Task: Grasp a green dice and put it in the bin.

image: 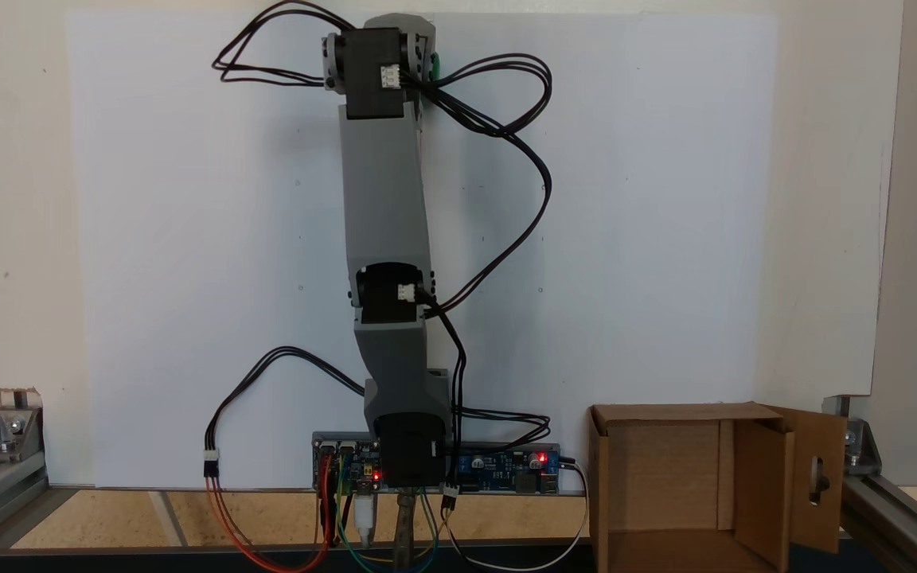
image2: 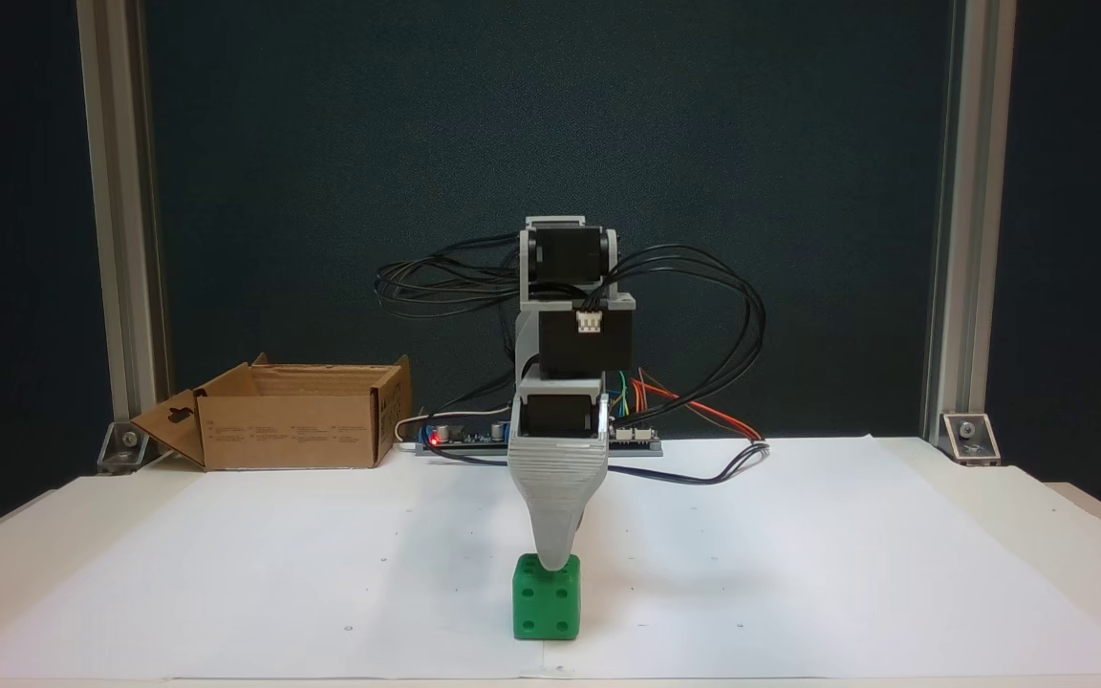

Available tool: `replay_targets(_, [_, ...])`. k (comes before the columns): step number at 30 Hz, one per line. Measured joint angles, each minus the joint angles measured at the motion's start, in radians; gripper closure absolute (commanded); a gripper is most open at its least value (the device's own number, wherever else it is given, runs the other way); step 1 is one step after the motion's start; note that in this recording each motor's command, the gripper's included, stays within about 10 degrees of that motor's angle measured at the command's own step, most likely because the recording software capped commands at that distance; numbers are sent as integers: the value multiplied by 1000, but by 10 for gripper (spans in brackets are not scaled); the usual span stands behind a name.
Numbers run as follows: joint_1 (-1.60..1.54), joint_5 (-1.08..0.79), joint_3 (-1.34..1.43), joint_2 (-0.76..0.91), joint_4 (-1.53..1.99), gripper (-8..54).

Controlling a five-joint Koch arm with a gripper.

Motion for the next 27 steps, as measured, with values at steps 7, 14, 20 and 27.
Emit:
replay_targets(7, [14, 0, 0, -55, -32, 16])
replay_targets(14, [29, 0, 0, -81, -46, 18])
replay_targets(20, [32, 0, 0, -95, -46, 18])
replay_targets(27, [35, 0, 0, -104, -61, 19])
